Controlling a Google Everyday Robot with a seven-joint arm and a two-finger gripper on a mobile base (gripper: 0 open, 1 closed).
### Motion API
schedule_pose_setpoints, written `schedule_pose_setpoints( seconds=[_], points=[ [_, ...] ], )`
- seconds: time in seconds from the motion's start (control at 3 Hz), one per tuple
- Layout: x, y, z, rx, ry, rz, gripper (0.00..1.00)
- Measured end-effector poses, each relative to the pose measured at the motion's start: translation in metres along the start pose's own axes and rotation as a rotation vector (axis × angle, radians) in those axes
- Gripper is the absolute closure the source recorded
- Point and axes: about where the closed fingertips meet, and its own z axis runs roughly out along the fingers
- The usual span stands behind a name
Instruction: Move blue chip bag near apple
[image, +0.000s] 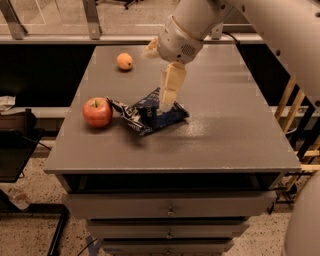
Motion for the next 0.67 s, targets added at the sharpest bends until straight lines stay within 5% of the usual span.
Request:
schedule_pose_setpoints(
  seconds=[0.67],
  points=[
    [0.078,0.031,-0.023,0.028,0.13,0.115,0.0]
  ],
)
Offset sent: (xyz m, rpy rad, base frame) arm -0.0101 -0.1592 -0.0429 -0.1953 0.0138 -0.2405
